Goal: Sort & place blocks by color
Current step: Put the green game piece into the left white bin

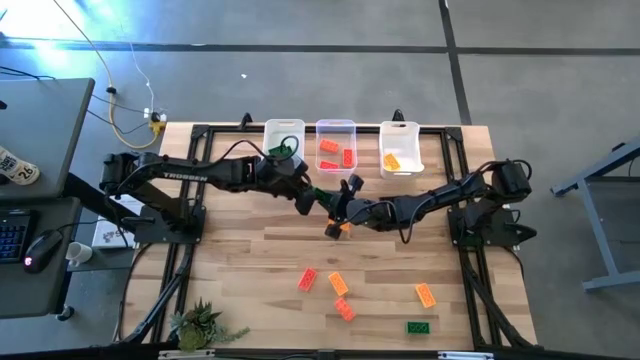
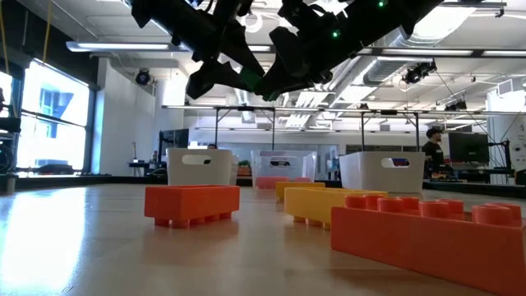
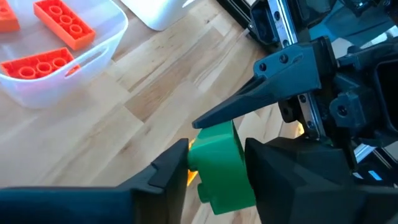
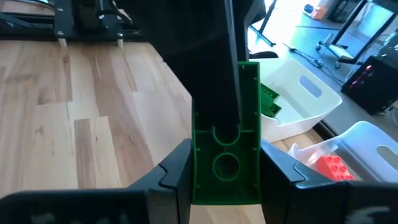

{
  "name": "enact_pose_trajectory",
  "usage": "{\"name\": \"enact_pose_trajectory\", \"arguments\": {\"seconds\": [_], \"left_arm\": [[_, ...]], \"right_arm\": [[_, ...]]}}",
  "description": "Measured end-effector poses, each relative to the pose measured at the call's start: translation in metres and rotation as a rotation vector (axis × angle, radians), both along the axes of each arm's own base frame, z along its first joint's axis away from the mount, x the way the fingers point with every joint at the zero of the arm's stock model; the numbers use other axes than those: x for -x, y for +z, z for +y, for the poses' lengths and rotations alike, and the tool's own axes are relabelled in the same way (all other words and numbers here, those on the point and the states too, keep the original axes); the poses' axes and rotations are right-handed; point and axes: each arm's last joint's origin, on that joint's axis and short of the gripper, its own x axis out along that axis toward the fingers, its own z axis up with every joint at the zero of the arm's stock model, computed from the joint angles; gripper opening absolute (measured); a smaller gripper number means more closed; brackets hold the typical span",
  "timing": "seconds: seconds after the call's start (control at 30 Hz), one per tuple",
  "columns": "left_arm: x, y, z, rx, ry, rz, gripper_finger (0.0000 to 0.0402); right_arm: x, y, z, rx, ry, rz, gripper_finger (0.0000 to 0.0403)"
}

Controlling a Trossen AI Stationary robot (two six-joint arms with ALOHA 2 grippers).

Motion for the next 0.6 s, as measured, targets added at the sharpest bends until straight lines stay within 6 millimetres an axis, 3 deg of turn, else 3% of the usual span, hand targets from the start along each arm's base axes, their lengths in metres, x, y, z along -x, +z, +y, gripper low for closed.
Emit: {"name": "enact_pose_trajectory", "arguments": {"seconds": [0.2, 0.43, 0.6], "left_arm": [[-0.0003, 0.0007, 0.0005, -0.048, -0.019, 0.005, 0.0091], [0.0015, -0.0019, 0.0008, -0.171, -0.072, 0.069, 0.0081], [0.0073, -0.0065, 0.0068, -0.261, -0.022, 0.173, 0.0077]], "right_arm": [[0.0002, -0.0004, -0.0011, 0.018, -0.022, 0.006, 0.0109], [0.0001, 0.0001, -0.0023, -0.039, -0.060, -0.035, 0.0219], [0.0010, -0.0027, -0.0036, -0.106, -0.071, -0.035, 0.0251]]}}
